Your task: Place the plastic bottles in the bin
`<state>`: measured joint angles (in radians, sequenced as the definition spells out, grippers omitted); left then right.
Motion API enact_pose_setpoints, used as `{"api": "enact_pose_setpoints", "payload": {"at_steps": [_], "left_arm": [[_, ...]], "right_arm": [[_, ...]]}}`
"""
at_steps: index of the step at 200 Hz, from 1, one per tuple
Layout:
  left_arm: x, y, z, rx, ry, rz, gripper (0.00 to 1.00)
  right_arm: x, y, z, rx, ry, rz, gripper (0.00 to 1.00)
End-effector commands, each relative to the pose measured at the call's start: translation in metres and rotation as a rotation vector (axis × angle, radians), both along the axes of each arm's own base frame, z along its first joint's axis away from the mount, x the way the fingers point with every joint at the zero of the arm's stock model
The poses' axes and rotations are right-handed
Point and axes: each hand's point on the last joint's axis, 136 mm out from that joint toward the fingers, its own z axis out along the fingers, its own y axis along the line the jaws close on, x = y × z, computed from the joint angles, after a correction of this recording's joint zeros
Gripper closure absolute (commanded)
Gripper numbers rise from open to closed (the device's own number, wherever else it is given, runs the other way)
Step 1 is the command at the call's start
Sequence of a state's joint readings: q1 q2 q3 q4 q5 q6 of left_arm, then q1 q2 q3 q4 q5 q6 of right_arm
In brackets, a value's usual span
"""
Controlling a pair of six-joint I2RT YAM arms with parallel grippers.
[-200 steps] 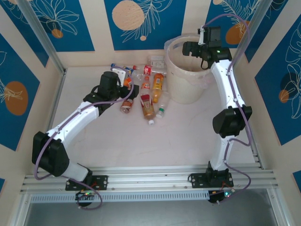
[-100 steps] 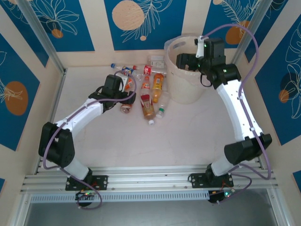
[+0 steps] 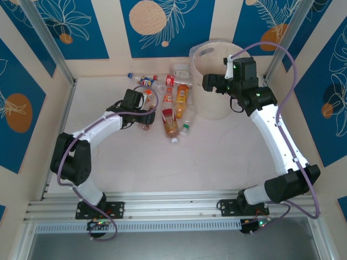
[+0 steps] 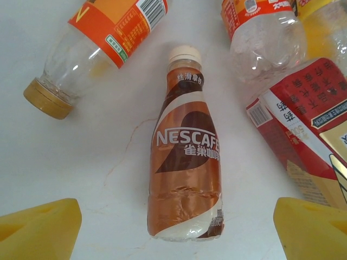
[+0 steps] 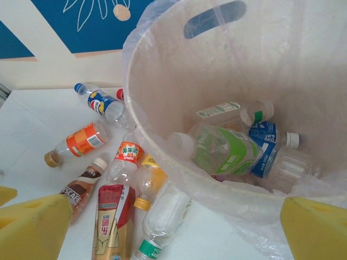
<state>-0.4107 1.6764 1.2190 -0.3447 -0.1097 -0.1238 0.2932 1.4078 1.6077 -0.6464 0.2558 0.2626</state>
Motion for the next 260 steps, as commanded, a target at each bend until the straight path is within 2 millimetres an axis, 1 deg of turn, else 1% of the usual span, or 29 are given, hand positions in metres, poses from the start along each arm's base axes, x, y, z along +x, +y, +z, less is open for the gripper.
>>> {"api": "enact_pose_setpoints", "payload": {"at_steps": [1,25,46,74,99,114,167,206,233,260], "left_arm": [[0.006,0.004,-0.004,0.011,0.006,0.013,0.08],[0.009,0.007,-0.01,0.034,0.025,0.021,0.08],[0.01,0.004,-0.016,0.032,0.05,0.009,0.08],[0.016,0.002,-0.03,0.026,0.099,0.012,0.08],[0.021,0.008,-0.044,0.03,0.146,0.034,0.08],[0.023,0.011,-0.05,0.038,0.168,0.044,0.08],[0.026,0.01,-0.069,0.055,0.225,0.047,0.09],[0.027,0.012,-0.078,0.069,0.233,0.057,0.09],[0.028,0.016,-0.08,0.1,0.234,0.059,0.09],[0.029,0.014,-0.08,0.098,0.237,0.048,0.11]], "right_arm": [[-0.006,0.0,0.014,0.015,-0.047,-0.016,0.01],[-0.007,0.0,0.011,0.016,-0.045,-0.018,0.01],[-0.008,0.001,0.008,0.016,-0.047,-0.016,0.01],[-0.01,0.0,0.012,0.015,-0.07,-0.015,0.01],[-0.011,-0.002,0.017,0.01,-0.086,-0.019,0.01],[-0.013,-0.003,0.018,0.01,-0.093,-0.022,0.01],[-0.016,-0.007,0.02,0.008,-0.103,-0.037,0.01],[-0.02,-0.003,0.016,0.019,-0.094,-0.027,0.01],[-0.022,-0.001,0.016,0.032,-0.096,-0.026,0.01],[-0.021,0.002,0.015,0.036,-0.095,-0.02,0.01]]}}
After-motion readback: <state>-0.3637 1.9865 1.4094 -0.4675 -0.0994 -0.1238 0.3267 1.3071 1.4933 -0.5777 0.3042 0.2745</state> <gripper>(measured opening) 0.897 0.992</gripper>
